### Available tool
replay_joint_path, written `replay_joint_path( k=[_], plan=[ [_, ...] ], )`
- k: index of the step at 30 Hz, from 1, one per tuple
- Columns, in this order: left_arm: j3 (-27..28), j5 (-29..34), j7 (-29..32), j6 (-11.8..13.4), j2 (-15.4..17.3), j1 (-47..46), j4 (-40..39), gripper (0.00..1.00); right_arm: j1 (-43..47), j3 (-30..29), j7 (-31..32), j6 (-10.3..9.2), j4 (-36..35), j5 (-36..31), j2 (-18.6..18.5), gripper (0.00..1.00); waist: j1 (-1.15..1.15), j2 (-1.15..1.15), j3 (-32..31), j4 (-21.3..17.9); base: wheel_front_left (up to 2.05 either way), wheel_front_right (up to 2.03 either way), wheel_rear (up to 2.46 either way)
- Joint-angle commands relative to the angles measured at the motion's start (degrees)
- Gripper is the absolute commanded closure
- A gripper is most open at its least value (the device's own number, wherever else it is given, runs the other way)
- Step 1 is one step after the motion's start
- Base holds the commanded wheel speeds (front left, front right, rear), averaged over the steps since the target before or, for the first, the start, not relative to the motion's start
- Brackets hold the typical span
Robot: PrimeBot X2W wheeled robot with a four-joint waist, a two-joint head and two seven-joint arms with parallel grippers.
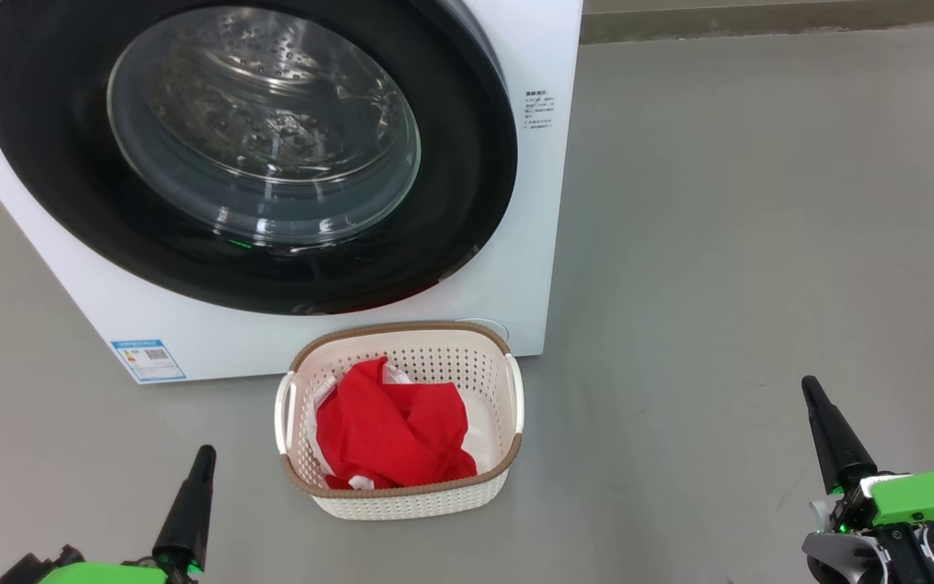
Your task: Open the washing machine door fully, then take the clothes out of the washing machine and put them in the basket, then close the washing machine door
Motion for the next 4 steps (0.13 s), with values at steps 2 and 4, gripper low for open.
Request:
replay_joint_path(
  k=[2,4],
  plan=[
    [1.94,-0.4,0.27,-0.4,0.6,-2.29,-1.19,1.0,-2.41,0.9,0.4,0.03,-1.4,0.32,-0.46,1.0,0.0,0.0,0.0,0.0,0.0,0.0,0.0],
    [1.94,-0.4,0.27,-0.4,0.6,-2.29,-1.19,1.0,-2.41,0.91,0.4,0.03,-1.4,0.33,-0.46,1.0,0.0,0.0,0.0,0.0,0.0,0.0,0.0]
  ],
)
